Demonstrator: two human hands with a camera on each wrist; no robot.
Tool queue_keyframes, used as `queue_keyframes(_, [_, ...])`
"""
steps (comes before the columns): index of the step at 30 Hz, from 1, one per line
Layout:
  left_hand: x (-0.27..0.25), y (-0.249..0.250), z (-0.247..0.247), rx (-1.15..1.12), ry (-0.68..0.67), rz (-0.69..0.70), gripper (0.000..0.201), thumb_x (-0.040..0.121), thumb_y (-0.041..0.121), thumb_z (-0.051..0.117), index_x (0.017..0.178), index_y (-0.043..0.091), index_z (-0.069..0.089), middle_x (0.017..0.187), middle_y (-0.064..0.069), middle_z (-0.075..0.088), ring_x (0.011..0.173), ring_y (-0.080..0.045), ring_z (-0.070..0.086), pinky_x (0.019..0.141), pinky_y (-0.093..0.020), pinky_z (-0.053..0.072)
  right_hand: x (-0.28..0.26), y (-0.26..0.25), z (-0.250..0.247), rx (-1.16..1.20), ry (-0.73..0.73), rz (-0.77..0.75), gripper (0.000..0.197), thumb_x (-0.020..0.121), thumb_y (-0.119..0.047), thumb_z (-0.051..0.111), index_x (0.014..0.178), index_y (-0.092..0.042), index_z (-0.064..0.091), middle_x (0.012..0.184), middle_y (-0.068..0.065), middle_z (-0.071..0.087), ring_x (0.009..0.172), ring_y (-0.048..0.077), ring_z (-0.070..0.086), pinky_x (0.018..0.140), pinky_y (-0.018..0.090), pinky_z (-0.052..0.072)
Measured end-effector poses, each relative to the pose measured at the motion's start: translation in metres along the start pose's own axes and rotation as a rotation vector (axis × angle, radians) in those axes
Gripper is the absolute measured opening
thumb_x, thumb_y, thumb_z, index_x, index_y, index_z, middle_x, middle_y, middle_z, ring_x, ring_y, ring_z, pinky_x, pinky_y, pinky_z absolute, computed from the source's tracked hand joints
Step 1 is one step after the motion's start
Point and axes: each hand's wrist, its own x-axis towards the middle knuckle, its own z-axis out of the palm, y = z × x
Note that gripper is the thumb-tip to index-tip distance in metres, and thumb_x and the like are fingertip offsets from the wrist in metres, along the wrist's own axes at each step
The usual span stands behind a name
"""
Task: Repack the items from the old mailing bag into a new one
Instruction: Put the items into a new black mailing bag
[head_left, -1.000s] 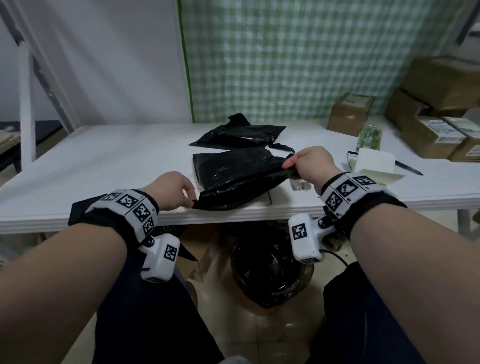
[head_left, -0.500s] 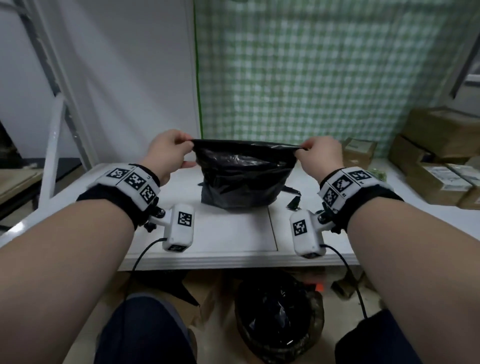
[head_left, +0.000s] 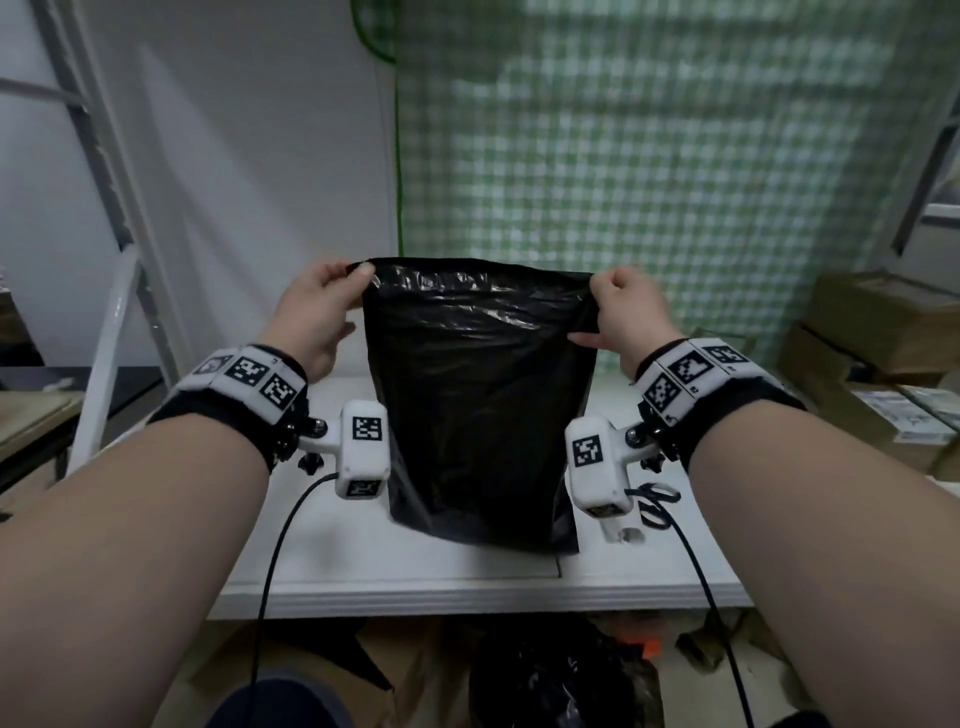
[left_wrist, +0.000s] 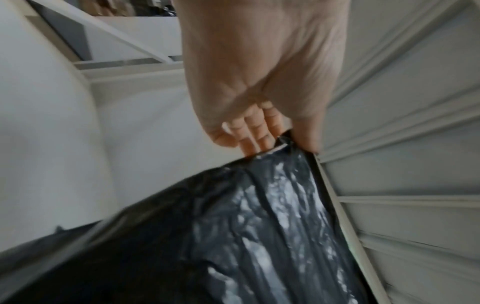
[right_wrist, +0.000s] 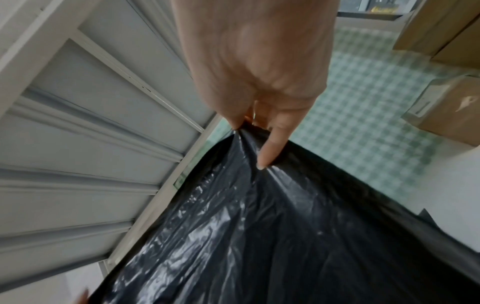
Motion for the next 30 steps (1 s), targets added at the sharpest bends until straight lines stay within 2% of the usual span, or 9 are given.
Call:
queue_keyframes(3, [-0.003, -0.032, -0.009, 0.053, -0.195, -0.209, 0.051, 0.077, 0.035, 0.07, 0.123, 0.025, 0.051, 0.114, 0.01, 0.062, 0.108, -0.011, 0.054, 0.091, -0.034, 0.032, 0.002, 0.006, 0.004, 0.027, 0.023, -0.006, 0.027, 0.099, -0.02, 0.04, 0.073, -0.017, 0.045, 0.078, -0.002, 0.04, 0.068, 0.011, 0.047, 0.063, 0.033, 0.059])
queue_keyframes(7, [-0.015, -0.065, 0.0, 0.079, -0.268, -0.276, 0.018, 0.086, 0.012, 0.062, 0.102, 0.02, 0.064, 0.092, 0.009, 0.072, 0.095, -0.013, 0.061, 0.089, -0.028, 0.045, 0.003, 0.01, 0.004, 0.052, 0.048, -0.045, 0.026, 0.099, -0.021, 0.038, 0.074, -0.018, 0.045, 0.081, -0.002, 0.045, 0.076, 0.012, 0.05, 0.055, 0.023, 0.053])
queue_keyframes(10, [-0.014, -0.07, 0.008, -0.058, -0.232, -0.253, 0.019, 0.086, 0.005, 0.059, 0.104, 0.007, 0.063, 0.092, -0.003, 0.071, 0.086, -0.015, 0.066, 0.078, -0.023, 0.056, -0.004, 0.025, -0.002, 0.017, -0.002, -0.061, 0.014, 0.093, -0.035, 0.053, 0.089, -0.022, 0.05, 0.088, -0.007, 0.053, 0.086, 0.013, 0.055, 0.063, 0.023, 0.048])
queue_keyframes(13, [-0.011, -0.067, 0.013, -0.163, -0.168, -0.249, 0.014, 0.085, 0.005, 0.061, 0.099, 0.007, 0.064, 0.089, -0.004, 0.072, 0.08, -0.014, 0.069, 0.071, -0.022, 0.058, -0.013, 0.062, -0.004, -0.054, -0.197, 0.082, 0.046, 0.082, -0.04, 0.069, 0.118, -0.017, 0.051, 0.107, -0.005, 0.058, 0.089, 0.007, 0.057, 0.059, 0.015, 0.046])
queue_keyframes(17, [-0.006, -0.066, 0.012, -0.176, -0.127, -0.228, 0.017, 0.082, 0.011, 0.067, 0.098, 0.008, 0.066, 0.092, -0.006, 0.072, 0.078, -0.014, 0.071, 0.068, -0.024, 0.058, -0.021, 0.101, 0.004, -0.058, -0.248, 0.188, 0.002, 0.086, -0.013, 0.066, 0.086, -0.011, 0.067, 0.094, 0.009, 0.067, 0.082, 0.02, 0.064, 0.07, 0.022, 0.052])
queue_keyframes(22, [-0.003, -0.063, 0.005, -0.172, -0.069, -0.15, 0.007, 0.085, 0.016, 0.064, 0.09, 0.012, 0.066, 0.08, 0.001, 0.075, 0.075, -0.011, 0.07, 0.069, -0.022, 0.057, -0.011, 0.099, 0.01, 0.113, -0.197, 0.151, 0.01, 0.092, -0.019, 0.059, 0.098, -0.014, 0.066, 0.093, 0.004, 0.069, 0.08, 0.016, 0.064, 0.069, 0.025, 0.051])
queue_keyframes(25, [-0.012, -0.079, -0.003, -0.159, -0.198, -0.234, 0.013, 0.089, 0.027, 0.058, 0.098, 0.019, 0.063, 0.091, 0.007, 0.073, 0.094, -0.01, 0.065, 0.089, -0.027, 0.051, -0.016, 0.107, 0.011, 0.183, -0.193, 0.177, 0.014, 0.095, -0.024, 0.054, 0.095, -0.017, 0.066, 0.097, 0.004, 0.069, 0.087, 0.018, 0.065, 0.071, 0.026, 0.051])
queue_keyframes(28, [-0.032, -0.11, -0.01, 0.083, -0.396, -0.426, 0.065, 0.048, 0.055, 0.082, 0.104, 0.029, 0.061, 0.109, 0.016, 0.064, 0.11, -0.008, 0.053, 0.093, -0.032, 0.037, -0.023, 0.124, 0.01, 0.247, -0.221, 0.222, 0.025, 0.093, -0.032, 0.057, 0.107, -0.014, 0.067, 0.11, 0.007, 0.07, 0.103, 0.023, 0.066, 0.087, 0.032, 0.051])
queue_keyframes(30, [-0.042, -0.128, -0.008, 0.175, -0.475, -0.491, 0.083, 0.026, 0.049, 0.089, 0.103, 0.032, 0.062, 0.112, 0.016, 0.065, 0.11, -0.009, 0.053, 0.095, -0.034, 0.035, -0.03, 0.134, 0.008, 0.18, -0.316, 0.246, 0.032, 0.088, -0.041, 0.061, 0.112, -0.02, 0.065, 0.111, -0.003, 0.07, 0.106, 0.013, 0.064, 0.094, 0.028, 0.046])
